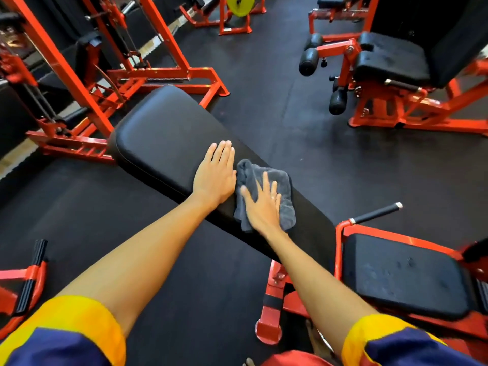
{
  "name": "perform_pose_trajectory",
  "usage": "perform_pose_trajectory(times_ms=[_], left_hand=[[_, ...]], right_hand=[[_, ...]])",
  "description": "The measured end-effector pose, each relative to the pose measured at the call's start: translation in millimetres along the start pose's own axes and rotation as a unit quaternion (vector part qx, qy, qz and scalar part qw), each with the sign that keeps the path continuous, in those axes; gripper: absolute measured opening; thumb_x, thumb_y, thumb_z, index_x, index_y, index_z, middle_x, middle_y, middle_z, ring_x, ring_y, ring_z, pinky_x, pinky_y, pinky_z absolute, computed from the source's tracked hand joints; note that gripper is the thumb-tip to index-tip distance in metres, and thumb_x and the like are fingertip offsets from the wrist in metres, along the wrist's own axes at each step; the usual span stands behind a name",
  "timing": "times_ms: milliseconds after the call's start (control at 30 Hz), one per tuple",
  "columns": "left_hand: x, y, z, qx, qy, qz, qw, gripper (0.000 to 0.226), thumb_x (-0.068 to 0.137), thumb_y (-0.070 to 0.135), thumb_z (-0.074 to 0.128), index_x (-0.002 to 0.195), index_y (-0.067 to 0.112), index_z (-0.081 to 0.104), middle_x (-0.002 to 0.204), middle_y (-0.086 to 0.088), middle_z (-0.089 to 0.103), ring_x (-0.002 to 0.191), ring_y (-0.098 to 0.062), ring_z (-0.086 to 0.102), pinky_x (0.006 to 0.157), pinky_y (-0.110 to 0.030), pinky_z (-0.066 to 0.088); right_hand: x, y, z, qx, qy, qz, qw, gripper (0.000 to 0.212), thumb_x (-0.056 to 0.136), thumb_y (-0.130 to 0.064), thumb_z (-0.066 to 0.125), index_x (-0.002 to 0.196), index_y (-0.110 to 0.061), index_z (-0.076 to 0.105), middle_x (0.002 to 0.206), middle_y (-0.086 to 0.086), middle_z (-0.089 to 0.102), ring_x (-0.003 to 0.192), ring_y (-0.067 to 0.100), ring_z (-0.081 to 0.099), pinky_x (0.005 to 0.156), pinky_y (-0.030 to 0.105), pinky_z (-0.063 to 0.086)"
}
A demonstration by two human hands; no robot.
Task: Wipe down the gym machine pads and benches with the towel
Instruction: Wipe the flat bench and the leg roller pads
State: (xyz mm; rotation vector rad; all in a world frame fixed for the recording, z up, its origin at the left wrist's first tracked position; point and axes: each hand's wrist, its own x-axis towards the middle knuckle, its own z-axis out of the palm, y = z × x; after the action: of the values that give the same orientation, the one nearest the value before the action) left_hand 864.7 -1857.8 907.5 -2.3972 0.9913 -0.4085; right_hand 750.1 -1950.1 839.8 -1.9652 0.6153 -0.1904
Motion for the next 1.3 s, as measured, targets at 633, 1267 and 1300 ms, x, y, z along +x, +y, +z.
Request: perform_pose_trajectory(times_ms=[633, 1267, 1300], left_hand=[[-35, 28, 12, -0.050, -0.005, 0.121, 0.991, 0.059, 0.108, 0.028, 0.024, 0.160, 0.000, 0.018, 0.168, -0.018, 0.015, 0.156, -0.033, 0.010, 0.128, -0.045, 0.004], [-36, 33, 12, -0.021, -0.014, 0.120, 0.992, 0.062, 0.107, 0.032, 0.022, 0.160, 0.001, 0.016, 0.169, -0.016, 0.014, 0.157, -0.032, 0.008, 0.127, -0.047, 0.005], [-36, 33, 11, -0.018, -0.013, 0.120, 0.992, 0.062, 0.107, 0.032, 0.021, 0.160, 0.001, 0.015, 0.169, -0.016, 0.013, 0.157, -0.031, 0.007, 0.127, -0.047, 0.004]], right_hand=[[-72, 77, 44, -0.031, 0.127, -0.028, 0.991, 0.077, 0.097, -0.068, 0.047, 0.162, -0.035, 0.022, 0.171, -0.008, 0.022, 0.159, 0.021, 0.010, 0.130, 0.048, 0.006], [-83, 128, 33, -0.046, 0.082, -0.031, 0.995, 0.083, 0.098, -0.048, 0.064, 0.162, -0.036, 0.012, 0.173, -0.006, 0.007, 0.160, 0.017, -0.002, 0.129, 0.044, -0.002], [-86, 135, 28, -0.014, 0.092, 0.019, 0.995, 0.084, 0.098, -0.047, 0.065, 0.163, -0.030, 0.014, 0.173, -0.002, 0.011, 0.160, 0.020, 0.003, 0.129, 0.042, 0.000]])
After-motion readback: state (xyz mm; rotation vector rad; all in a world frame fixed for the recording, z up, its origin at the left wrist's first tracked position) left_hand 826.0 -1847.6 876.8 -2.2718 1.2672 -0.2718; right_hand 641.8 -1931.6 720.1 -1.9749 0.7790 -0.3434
